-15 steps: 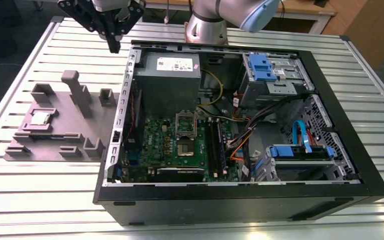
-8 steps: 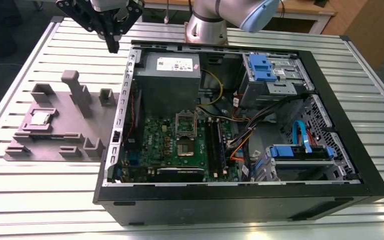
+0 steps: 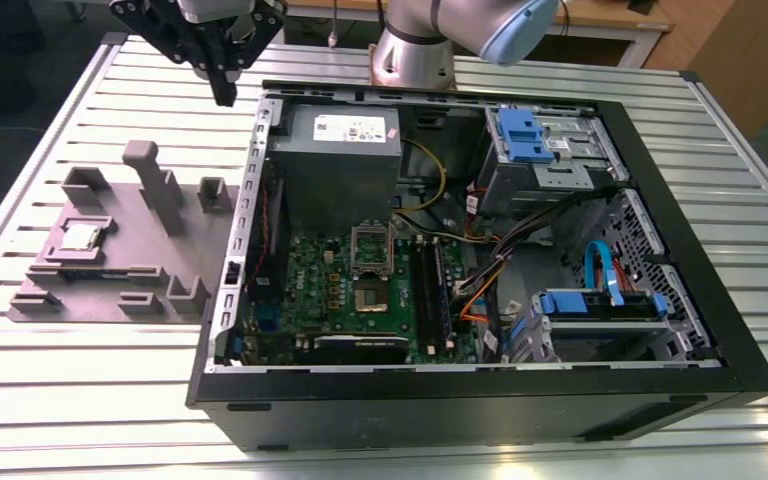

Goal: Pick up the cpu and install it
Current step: 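Reach for the cpu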

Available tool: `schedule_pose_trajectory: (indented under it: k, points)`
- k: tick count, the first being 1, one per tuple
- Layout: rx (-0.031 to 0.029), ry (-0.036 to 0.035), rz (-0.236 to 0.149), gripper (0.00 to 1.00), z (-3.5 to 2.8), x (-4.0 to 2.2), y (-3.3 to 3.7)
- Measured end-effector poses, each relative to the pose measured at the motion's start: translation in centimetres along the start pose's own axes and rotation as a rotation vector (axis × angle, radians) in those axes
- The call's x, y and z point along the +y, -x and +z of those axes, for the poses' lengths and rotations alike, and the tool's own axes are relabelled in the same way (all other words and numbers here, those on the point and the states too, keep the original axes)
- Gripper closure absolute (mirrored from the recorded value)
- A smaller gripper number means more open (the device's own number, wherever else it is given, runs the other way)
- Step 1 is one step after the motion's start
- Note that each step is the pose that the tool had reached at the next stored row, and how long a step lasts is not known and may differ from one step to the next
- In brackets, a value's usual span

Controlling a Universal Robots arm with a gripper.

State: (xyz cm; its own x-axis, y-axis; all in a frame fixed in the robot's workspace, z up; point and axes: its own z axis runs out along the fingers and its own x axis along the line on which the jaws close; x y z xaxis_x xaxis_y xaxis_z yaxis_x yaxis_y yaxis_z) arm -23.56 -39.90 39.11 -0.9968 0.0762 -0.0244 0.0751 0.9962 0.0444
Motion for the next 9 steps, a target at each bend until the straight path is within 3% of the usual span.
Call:
schedule_pose_trajectory:
  k: [9]
  points:
    - [0.0000, 0.0000, 0.000, 0.90, 0.00, -0.02, -0.32]
